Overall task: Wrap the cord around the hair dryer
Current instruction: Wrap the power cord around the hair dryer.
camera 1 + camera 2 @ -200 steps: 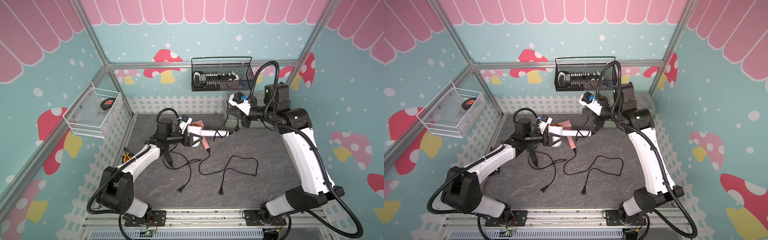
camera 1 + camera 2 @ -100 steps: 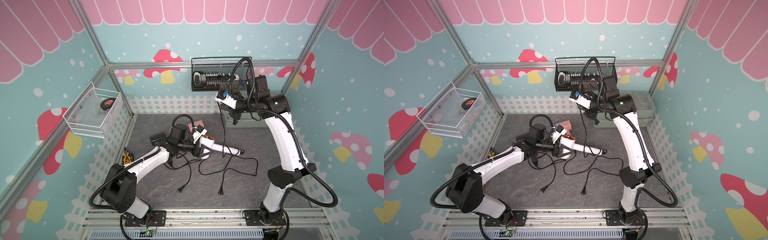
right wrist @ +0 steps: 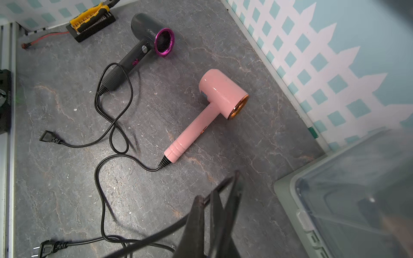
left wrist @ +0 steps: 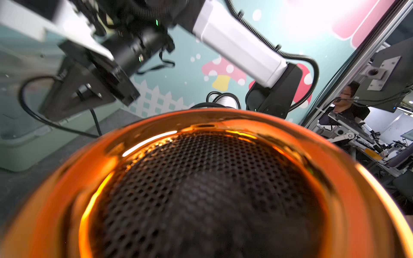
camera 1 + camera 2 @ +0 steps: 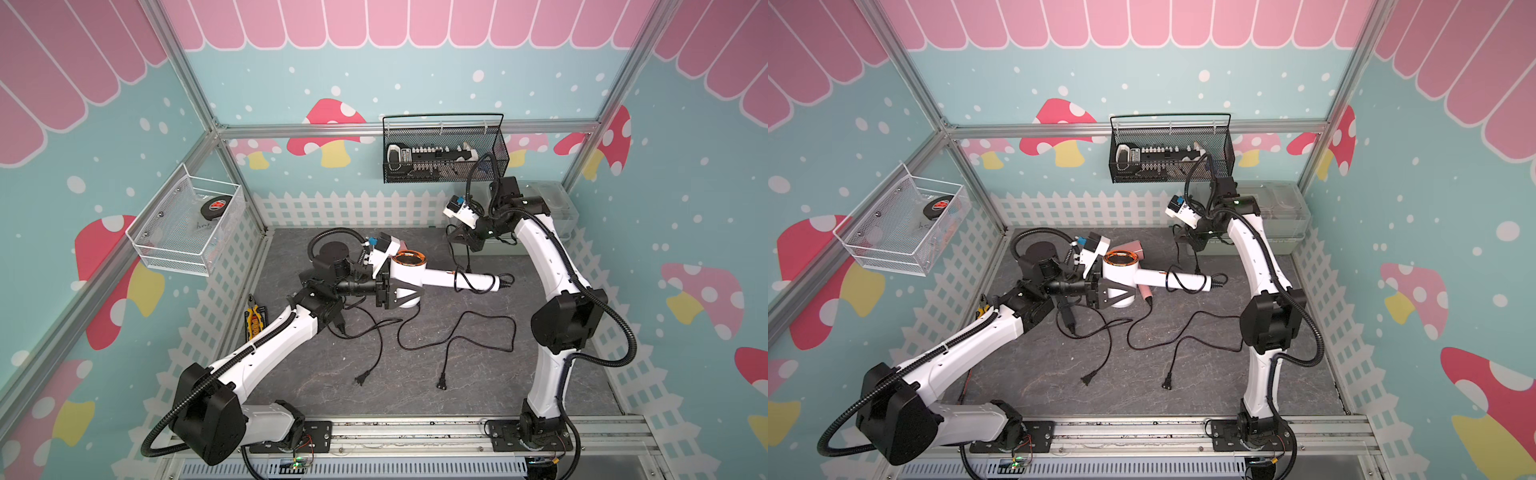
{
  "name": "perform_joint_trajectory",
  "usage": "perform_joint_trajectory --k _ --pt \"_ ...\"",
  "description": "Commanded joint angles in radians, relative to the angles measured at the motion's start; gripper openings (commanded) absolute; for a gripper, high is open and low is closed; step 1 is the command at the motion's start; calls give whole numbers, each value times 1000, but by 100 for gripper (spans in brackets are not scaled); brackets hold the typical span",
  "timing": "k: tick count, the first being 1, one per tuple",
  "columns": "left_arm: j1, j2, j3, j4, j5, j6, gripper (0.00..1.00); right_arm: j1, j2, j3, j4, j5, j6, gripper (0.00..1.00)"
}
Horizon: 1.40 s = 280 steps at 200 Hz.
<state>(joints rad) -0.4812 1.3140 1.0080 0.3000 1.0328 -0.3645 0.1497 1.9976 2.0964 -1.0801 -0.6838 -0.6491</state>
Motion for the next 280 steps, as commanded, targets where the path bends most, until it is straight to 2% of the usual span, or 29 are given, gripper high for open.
perform_joint_trajectory --k 1,38,67,84,102,118,141,166,183,207,232,274,280 --pt "63 -12 -34 272 53 -165 0 -13 -73 -114 95 -165 29 0" --pt "217 15 -95 565 48 -382 0 -55 -203 -378 317 -279 135 0" --pt "267 62 -66 771 31 -535 0 -55 -229 -513 433 -289 199 0" --pt "281 102 -26 831 15 -595 0 -46 -229 -578 475 -278 220 0" --pt "296 139 15 810 -22 -603 0 -12 -242 -643 483 -225 214 0" --pt "308 155 47 664 -69 -512 0 35 -274 -711 483 -173 210 0" --pt "311 152 110 294 -168 -252 0 137 -358 -794 469 -45 210 0" --pt "311 181 200 -64 -279 -12 0 235 -440 -792 385 17 210 0" --pt "311 203 219 -179 -333 69 0 300 -503 -762 309 91 200 0" --pt "293 232 225 -295 -385 149 0 376 -547 -609 129 182 154 0" --pt "213 264 266 -455 -441 267 0 399 -548 -393 -12 266 103 0" --pt "77 309 277 -559 -404 336 0 394 -470 -101 -90 430 4 0" --pt "36 316 279 -571 -394 345 0 391 -446 -61 -99 443 -7 0"
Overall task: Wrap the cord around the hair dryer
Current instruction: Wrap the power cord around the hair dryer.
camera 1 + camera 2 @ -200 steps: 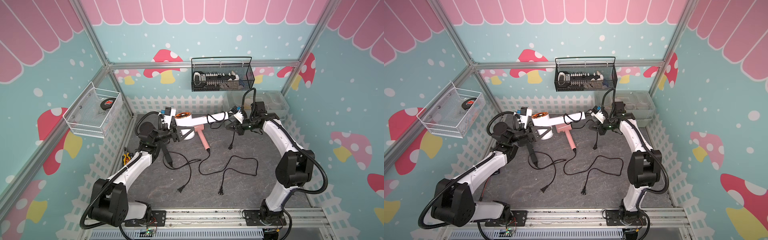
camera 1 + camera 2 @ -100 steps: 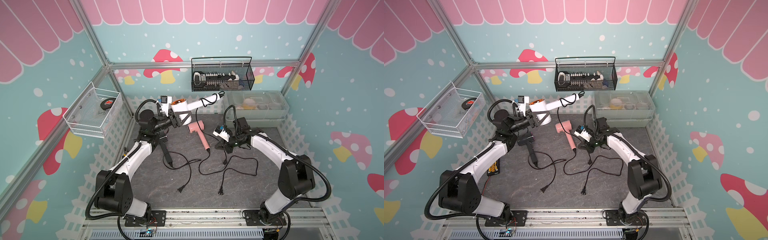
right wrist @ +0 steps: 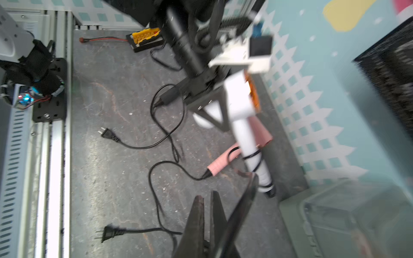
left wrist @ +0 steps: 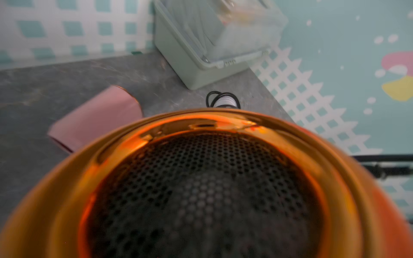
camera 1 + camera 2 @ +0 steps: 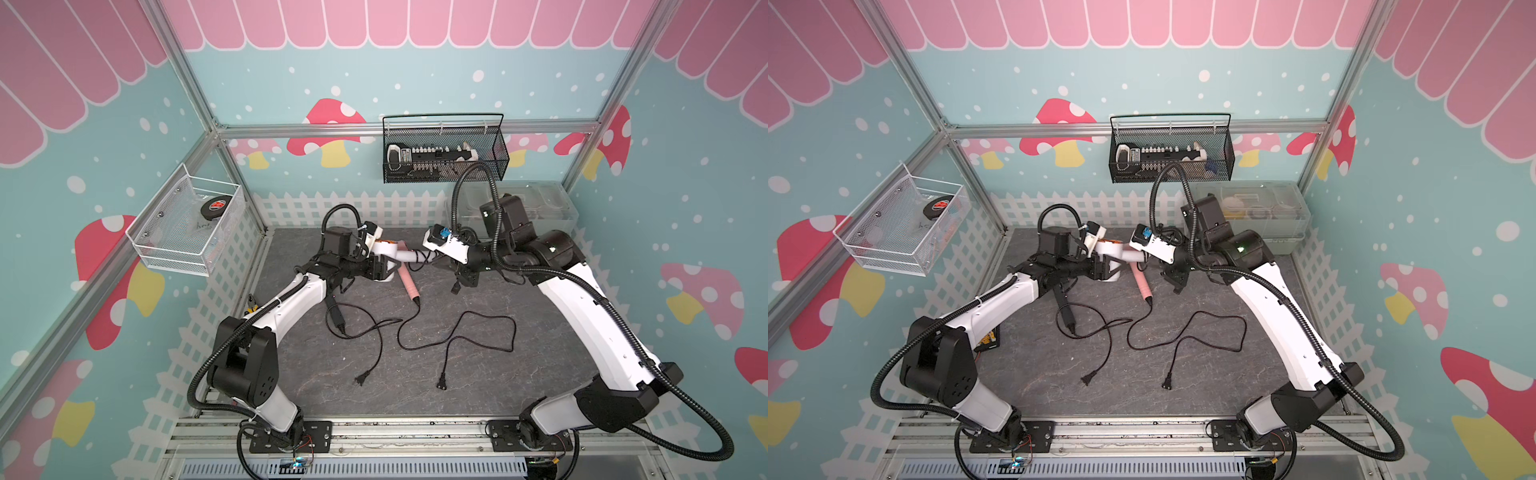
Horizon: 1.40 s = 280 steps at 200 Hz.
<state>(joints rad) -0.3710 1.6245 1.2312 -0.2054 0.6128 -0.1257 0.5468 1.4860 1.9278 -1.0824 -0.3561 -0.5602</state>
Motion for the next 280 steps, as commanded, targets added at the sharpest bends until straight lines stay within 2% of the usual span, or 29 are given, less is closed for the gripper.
perform_joint_trajectory --k 1,35,62,92,124,143,176,199,210,246,260,280 --pt "-78 6 56 -68 27 109 0 -7 69 116 -98 117 -97 0" --pt "-182 32 58 -113 84 153 0 -38 204 327 -130 131 -143 0" --pt "-203 -4 28 -114 150 169 0 -105 308 414 -167 138 -146 0" --pt "-203 -92 -33 -70 273 173 0 -210 359 352 -133 37 -114 0" --pt "-190 -186 -96 30 401 112 0 -280 341 149 9 -112 -81 0" --pt "-158 -230 -144 178 471 -7 0 -324 342 50 92 -217 -50 0" --pt "-80 -254 -202 508 530 -252 0 -382 391 -23 131 -404 -24 0" --pt "-43 -236 -226 766 544 -440 0 -400 373 -137 227 -497 25 0" --pt "3 -220 -233 890 545 -543 0 -403 354 -201 279 -534 50 0" --pt "96 -143 -231 1260 486 -820 0 -406 280 -420 490 -614 170 0" --pt "121 -108 -208 1351 467 -887 0 -406 254 -505 581 -642 231 0" --pt "146 -81 -177 1359 428 -897 0 -397 211 -626 703 -661 316 0"
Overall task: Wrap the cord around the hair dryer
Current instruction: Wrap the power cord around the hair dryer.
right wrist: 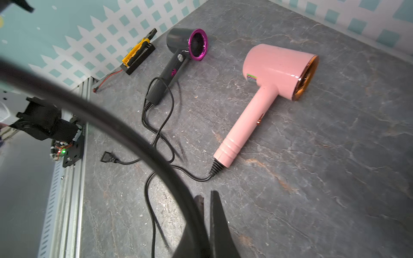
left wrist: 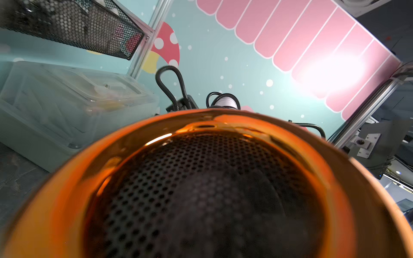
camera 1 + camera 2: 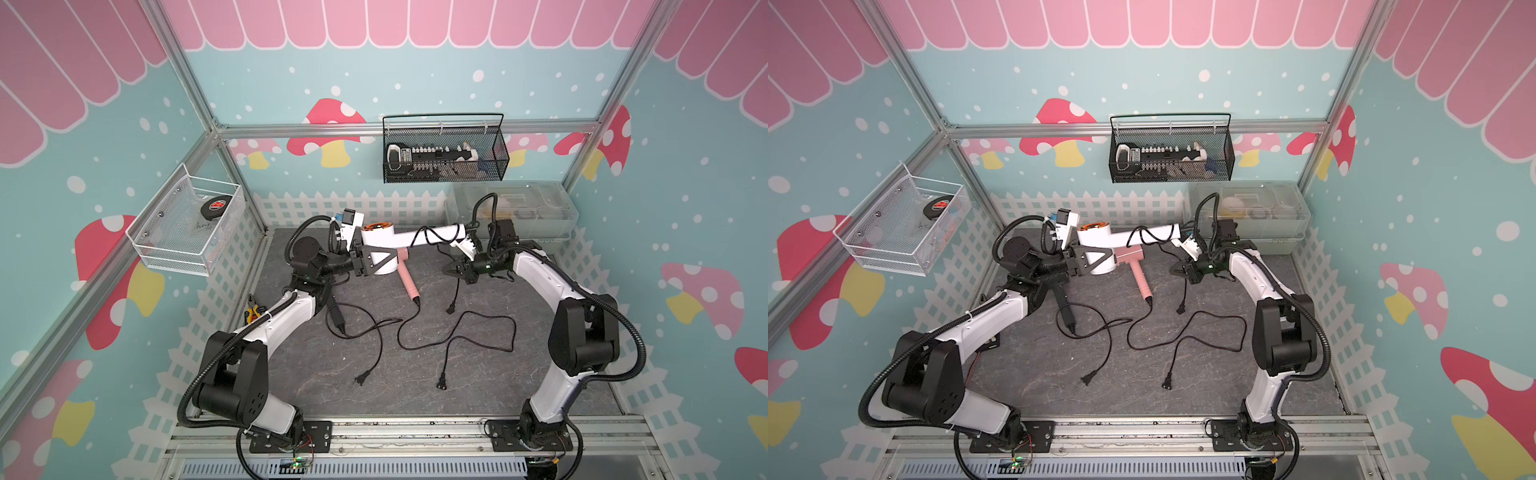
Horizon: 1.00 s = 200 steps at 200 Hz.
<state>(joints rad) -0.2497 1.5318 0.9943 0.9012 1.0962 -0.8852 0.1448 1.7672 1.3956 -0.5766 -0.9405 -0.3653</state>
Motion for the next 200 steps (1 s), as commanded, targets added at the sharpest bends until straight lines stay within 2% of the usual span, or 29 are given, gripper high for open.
perform_joint_trajectory --k 1,23,62,155,176,200 --pt "26 14 62 251 -57 -137 0 4 -72 -99 204 -76 124 0" --pt "42 20 103 185 -82 -92 0 21 -101 -193 264 -62 165 0" --pt "47 8 200 -25 -101 36 0 54 -63 -236 246 -26 162 2" --pt "62 5 256 -64 -111 40 0 105 5 -299 300 62 212 9" --pt "67 7 265 -66 -110 37 0 105 5 -317 307 70 216 9" --pt "72 7 268 -71 -110 38 0 108 6 -323 309 81 227 4"
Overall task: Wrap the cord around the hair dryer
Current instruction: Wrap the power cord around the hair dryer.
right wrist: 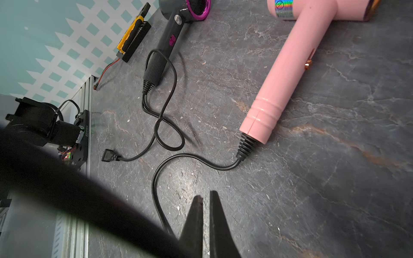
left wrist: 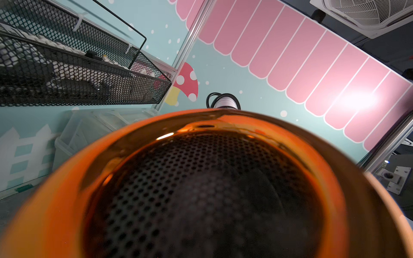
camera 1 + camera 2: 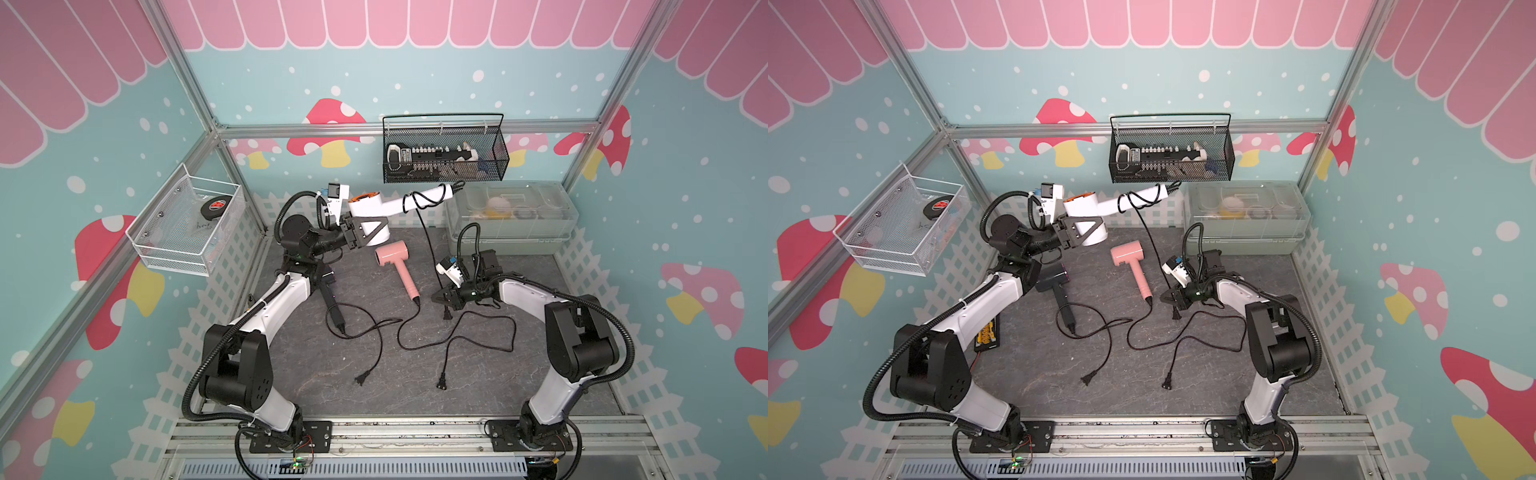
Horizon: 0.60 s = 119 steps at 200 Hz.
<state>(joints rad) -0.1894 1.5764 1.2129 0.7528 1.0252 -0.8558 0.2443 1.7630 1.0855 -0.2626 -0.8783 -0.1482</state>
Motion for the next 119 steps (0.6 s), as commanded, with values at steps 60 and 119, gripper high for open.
perform_joint_trajectory --k 60,119 --pt "36 -73 43 -75 -74 121 0 24 -16 -19 -53 112 21 3" --pt "36 -69 101 -603 -300 533 0 201 -144 65 -342 344 -53 0"
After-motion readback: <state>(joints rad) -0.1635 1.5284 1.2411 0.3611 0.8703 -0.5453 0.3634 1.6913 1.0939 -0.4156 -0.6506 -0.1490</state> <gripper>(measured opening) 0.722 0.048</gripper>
